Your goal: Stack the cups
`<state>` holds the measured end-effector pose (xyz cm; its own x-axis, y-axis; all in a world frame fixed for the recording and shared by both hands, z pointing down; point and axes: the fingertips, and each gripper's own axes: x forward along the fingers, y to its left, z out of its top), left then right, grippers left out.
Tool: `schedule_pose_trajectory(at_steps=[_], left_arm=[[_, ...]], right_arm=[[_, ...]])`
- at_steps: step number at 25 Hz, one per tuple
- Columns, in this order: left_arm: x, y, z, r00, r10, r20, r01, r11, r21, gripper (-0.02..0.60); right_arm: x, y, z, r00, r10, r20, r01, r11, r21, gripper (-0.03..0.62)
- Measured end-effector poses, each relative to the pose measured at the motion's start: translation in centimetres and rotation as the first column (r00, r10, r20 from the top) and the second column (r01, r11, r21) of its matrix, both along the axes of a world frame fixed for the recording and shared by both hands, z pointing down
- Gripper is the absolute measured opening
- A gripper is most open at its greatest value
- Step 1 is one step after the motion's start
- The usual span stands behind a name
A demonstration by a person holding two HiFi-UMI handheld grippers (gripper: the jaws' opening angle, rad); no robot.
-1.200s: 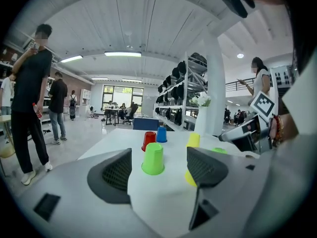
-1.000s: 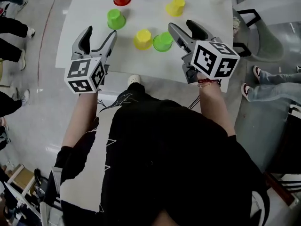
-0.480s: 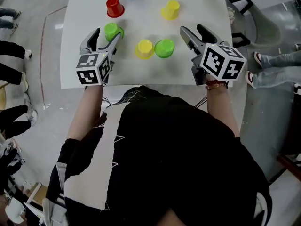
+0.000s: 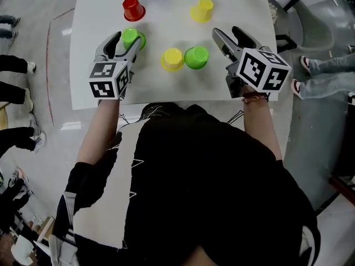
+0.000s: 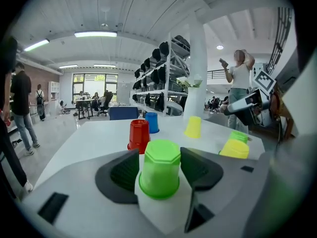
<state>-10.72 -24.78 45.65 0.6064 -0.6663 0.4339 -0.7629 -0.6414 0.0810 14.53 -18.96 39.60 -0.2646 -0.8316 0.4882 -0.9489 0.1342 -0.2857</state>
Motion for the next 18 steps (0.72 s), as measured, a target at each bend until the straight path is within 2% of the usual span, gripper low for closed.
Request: schedule_pose_trajectory(at_steps=[5, 18], left_arm=[[-0.1, 0.0, 0.1, 1.000, 0.011, 0.001, -0.011, 1.000, -0.004, 0.242], [0.1, 2.9, -1.5, 0.999, -0.029, -0.026, 0.029, 1.000, 0.003, 0.236]], right_arm=[[-0.4, -0.7, 0.0, 1.000, -0.014, 0.000, 0.014, 1.000, 0.010, 0.287], [-0.6, -0.7, -1.1, 0.996, -0.089, -0.006, 0.089, 0.996, 0.014, 0.281]])
